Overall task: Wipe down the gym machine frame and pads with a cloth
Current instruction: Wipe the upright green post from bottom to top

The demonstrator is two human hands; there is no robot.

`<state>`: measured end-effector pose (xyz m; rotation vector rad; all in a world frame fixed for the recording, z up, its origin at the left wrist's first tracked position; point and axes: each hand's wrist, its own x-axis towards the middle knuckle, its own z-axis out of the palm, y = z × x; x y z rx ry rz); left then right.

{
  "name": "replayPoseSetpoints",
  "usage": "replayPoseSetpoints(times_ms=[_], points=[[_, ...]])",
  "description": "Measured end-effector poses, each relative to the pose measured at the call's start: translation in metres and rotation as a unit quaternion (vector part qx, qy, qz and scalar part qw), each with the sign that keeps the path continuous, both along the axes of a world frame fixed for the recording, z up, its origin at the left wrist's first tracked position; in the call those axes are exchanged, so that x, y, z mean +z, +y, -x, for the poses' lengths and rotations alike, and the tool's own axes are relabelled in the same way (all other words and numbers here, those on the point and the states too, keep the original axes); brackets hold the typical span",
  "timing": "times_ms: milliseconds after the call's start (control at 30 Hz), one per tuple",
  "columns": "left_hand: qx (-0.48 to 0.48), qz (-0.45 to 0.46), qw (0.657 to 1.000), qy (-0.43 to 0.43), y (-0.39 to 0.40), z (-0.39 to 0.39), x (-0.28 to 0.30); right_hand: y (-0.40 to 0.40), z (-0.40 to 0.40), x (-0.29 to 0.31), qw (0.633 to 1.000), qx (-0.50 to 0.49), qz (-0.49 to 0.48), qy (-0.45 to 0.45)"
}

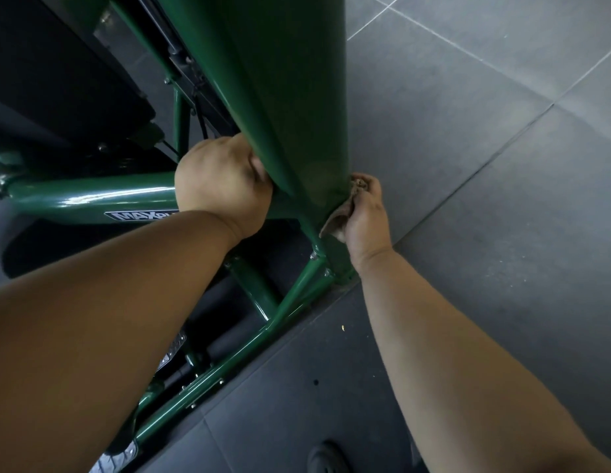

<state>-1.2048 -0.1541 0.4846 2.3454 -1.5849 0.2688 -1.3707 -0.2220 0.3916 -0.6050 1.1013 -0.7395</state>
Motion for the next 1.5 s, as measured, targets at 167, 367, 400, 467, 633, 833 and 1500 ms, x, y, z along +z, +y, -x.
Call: replayPoseSetpoints(times_ms=[167,367,400,467,633,833,1500], points=[[-0.003,0.006,1.0,0.005,0.0,-0.001,0.0,0.054,-0.01,0.013,0.986,0.015,0.145,0.08],[0.004,-0.013,1.0,0.0,-0.002,-0.003,-0.001,0.09,-0.016,0.057,0.957,-0.028,0.257,0.131],[0.005,-0.017,1.0,-0.004,-0.002,-0.004,-0.001,0.088,-0.018,0.055,0.949,-0.029,0.271,0.158],[0.004,-0.022,1.0,-0.012,-0.002,-0.005,-0.003,0.083,-0.018,0.045,0.937,-0.003,0.289,0.198],[-0.002,-0.021,1.0,-0.023,-0.003,-0.009,-0.007,0.063,0.001,0.043,0.931,0.048,0.287,0.221],[-0.001,-0.021,1.0,-0.011,-0.006,-0.011,-0.008,0.044,0.002,0.095,0.866,-0.014,0.448,0.221],[0.024,-0.06,0.995,0.071,0.001,0.0,0.008,0.055,0.011,0.145,0.907,0.024,0.315,0.28]])
